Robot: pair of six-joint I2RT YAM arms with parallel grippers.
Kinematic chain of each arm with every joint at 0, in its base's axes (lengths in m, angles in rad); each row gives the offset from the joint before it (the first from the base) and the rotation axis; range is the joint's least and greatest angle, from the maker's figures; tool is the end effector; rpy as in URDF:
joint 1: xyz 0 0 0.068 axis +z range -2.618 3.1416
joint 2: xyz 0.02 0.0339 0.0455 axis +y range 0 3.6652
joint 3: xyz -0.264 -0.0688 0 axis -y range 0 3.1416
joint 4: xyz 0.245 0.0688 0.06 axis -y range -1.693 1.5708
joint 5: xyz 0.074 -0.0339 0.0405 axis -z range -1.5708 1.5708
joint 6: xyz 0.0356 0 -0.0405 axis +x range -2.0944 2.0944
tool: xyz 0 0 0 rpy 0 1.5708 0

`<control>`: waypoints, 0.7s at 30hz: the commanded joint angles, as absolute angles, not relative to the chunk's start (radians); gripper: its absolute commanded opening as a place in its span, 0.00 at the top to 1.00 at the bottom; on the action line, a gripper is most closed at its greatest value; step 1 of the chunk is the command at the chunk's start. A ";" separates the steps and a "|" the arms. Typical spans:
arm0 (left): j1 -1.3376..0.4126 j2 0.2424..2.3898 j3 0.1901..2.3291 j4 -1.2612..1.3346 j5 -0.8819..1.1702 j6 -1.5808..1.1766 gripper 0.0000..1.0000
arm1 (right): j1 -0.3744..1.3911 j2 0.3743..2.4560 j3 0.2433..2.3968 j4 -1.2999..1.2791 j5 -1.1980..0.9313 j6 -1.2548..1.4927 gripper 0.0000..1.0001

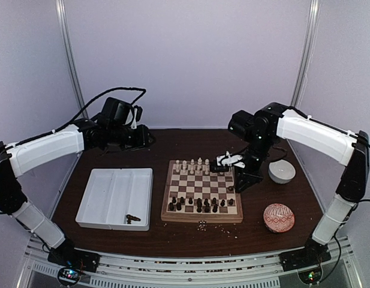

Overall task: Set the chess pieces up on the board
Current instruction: Place the rook at a8.

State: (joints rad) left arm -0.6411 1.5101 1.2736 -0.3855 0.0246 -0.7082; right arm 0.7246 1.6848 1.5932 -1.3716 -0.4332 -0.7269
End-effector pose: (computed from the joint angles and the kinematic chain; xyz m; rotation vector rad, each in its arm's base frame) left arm 0.2762 -0.2072 0.3141 -0.0627 2.3034 -0.7612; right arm 0.2229 0.2173 0.3074 -1.9941 2.1944 0.6522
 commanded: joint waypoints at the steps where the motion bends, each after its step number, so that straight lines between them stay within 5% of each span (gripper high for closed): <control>1: -0.614 1.511 1.309 -0.530 -0.026 -0.547 0.67 | 0.759 1.757 1.609 -1.556 -0.349 -0.782 0.91; 21: -0.588 1.454 1.195 -0.535 -0.058 -0.501 0.67 | 0.790 2.087 1.701 -1.549 -0.246 -0.661 0.90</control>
